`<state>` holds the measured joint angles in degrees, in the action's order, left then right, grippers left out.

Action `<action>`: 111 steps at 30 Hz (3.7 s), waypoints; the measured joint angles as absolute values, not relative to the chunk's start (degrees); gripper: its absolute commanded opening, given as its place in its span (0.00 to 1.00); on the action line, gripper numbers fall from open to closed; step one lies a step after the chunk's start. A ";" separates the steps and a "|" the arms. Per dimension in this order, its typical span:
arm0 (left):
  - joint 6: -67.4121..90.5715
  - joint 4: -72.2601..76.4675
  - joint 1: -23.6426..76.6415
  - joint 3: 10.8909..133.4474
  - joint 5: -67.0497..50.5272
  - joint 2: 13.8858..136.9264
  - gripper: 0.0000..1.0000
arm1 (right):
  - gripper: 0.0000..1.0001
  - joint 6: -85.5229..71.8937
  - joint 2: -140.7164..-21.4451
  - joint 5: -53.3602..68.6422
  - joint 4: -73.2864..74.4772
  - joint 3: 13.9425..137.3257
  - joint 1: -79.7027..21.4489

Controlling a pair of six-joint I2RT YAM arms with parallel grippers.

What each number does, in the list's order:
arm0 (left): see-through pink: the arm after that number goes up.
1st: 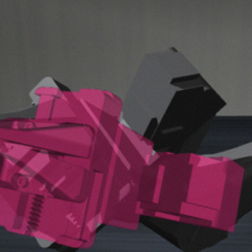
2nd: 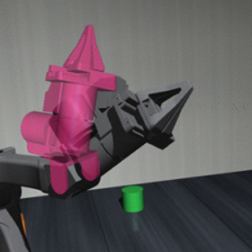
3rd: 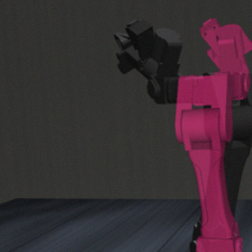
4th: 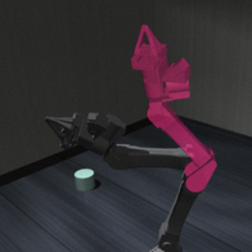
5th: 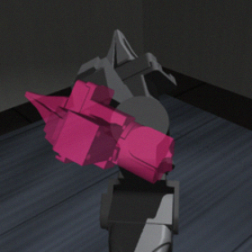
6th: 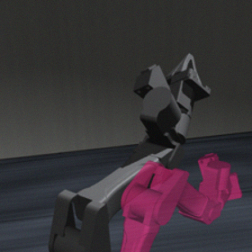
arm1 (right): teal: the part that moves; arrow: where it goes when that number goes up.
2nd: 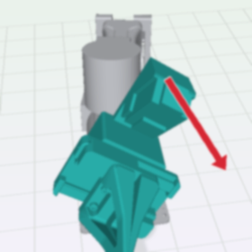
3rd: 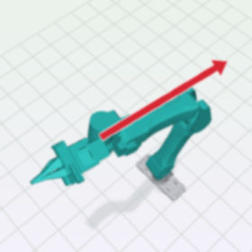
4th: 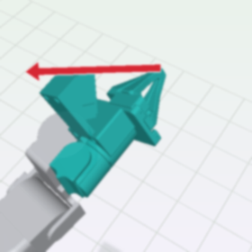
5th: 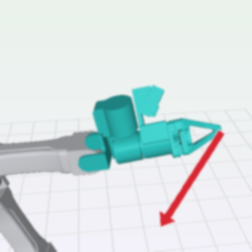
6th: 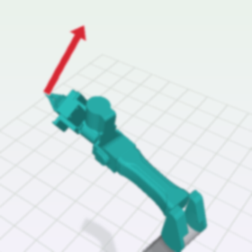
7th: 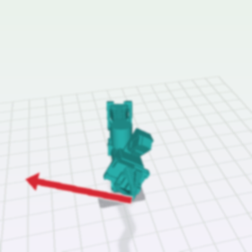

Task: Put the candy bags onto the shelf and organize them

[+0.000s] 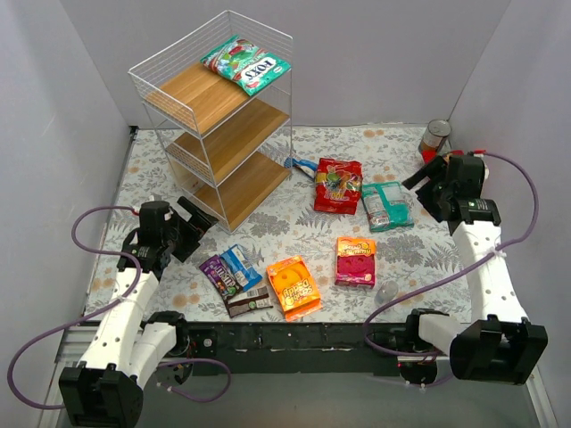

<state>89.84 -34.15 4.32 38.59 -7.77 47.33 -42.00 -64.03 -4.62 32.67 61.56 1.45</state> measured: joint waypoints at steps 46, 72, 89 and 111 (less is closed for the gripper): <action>86.52 -30.17 5.43 38.00 -11.00 55.29 0.98 | 0.71 -72.01 -75.85 5.87 -6.90 25.98 9.02; 85.82 -30.02 5.43 39.83 -10.24 56.80 0.98 | 0.01 -67.16 -86.50 5.76 -16.47 30.55 8.99; 87.42 -30.22 5.43 38.83 -9.34 56.86 0.98 | 0.01 -62.37 -77.25 11.03 -10.24 49.65 8.99; 87.96 -30.37 5.43 36.03 -8.93 56.90 0.98 | 0.01 -69.04 -75.61 27.86 -30.46 74.24 -0.47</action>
